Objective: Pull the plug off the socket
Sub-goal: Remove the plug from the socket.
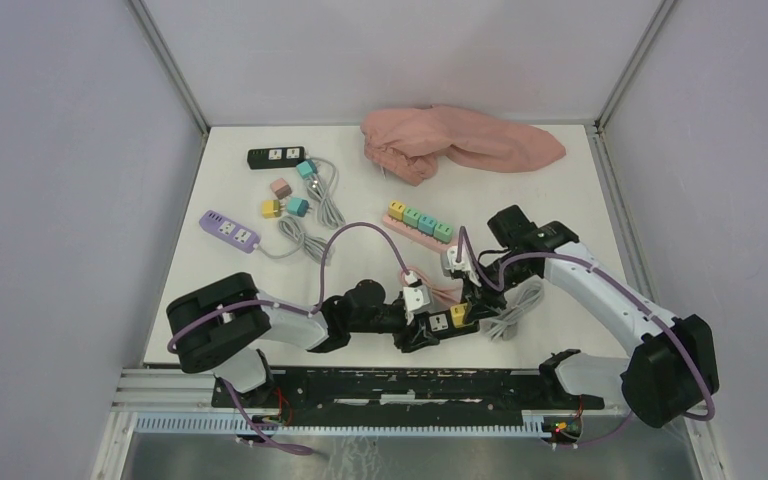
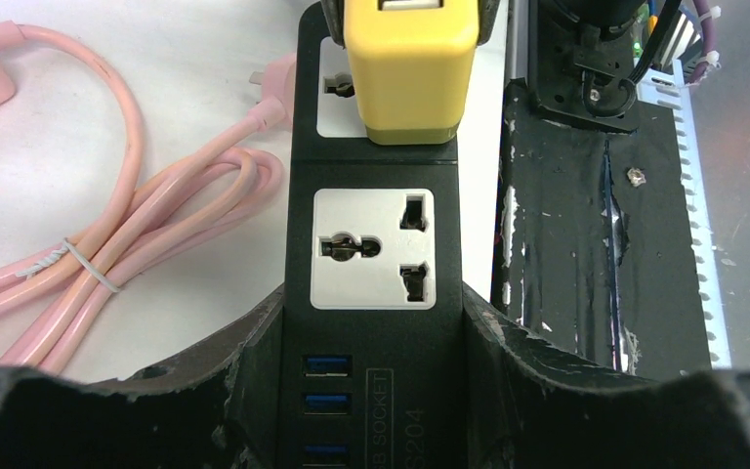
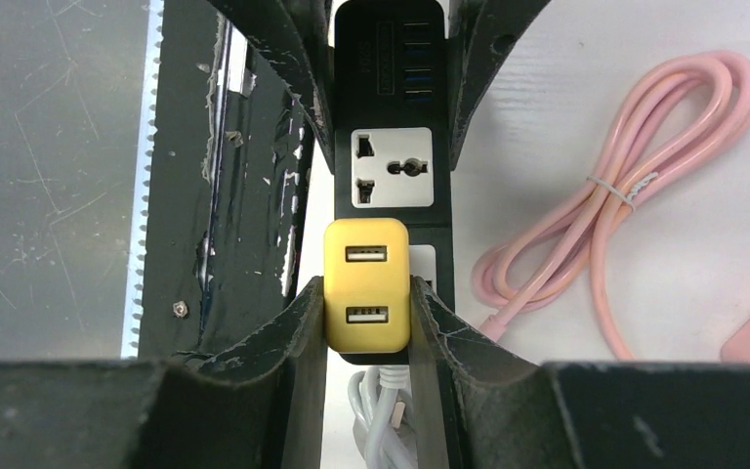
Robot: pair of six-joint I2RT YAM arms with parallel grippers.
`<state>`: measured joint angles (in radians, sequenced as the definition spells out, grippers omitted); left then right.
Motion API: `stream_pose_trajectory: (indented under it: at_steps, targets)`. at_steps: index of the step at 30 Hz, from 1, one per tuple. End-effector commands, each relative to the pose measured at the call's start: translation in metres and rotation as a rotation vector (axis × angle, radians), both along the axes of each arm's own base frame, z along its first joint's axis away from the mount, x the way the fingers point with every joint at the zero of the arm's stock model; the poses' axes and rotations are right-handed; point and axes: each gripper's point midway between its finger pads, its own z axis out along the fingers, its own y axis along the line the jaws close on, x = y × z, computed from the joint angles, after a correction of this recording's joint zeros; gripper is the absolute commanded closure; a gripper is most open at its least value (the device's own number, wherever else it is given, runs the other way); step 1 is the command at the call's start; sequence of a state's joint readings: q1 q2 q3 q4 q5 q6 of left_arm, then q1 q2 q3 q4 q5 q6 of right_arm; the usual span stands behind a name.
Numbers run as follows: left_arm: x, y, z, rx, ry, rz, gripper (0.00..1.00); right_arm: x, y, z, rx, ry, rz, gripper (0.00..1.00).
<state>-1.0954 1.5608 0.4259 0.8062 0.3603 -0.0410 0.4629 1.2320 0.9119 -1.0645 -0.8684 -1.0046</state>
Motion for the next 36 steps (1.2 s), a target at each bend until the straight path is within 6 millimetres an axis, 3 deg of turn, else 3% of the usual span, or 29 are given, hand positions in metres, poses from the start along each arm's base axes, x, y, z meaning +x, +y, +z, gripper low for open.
stream_pose_trajectory:
  at_steps: [1,7,13,26,36]
  targets:
    - [0.01,-0.015,0.024,-0.078,-0.049,0.0,0.97,0.018,0.01,0.014,-0.002,-0.008,-0.079,0.99]
    - [0.01,-0.01,0.023,-0.069,-0.059,0.011,0.97,0.028,-0.003,0.016,-0.04,-0.037,-0.126,0.99]
    - [0.011,-0.003,0.025,-0.068,-0.076,0.027,0.97,0.024,-0.013,0.017,-0.074,-0.029,-0.1,0.99]
    - [0.012,-0.002,0.027,-0.071,-0.084,0.031,0.97,-0.016,-0.005,0.016,0.074,0.038,0.091,0.99]
    - [0.011,-0.01,0.022,-0.07,-0.06,0.012,0.97,-0.017,0.01,0.008,0.081,0.021,0.118,0.98]
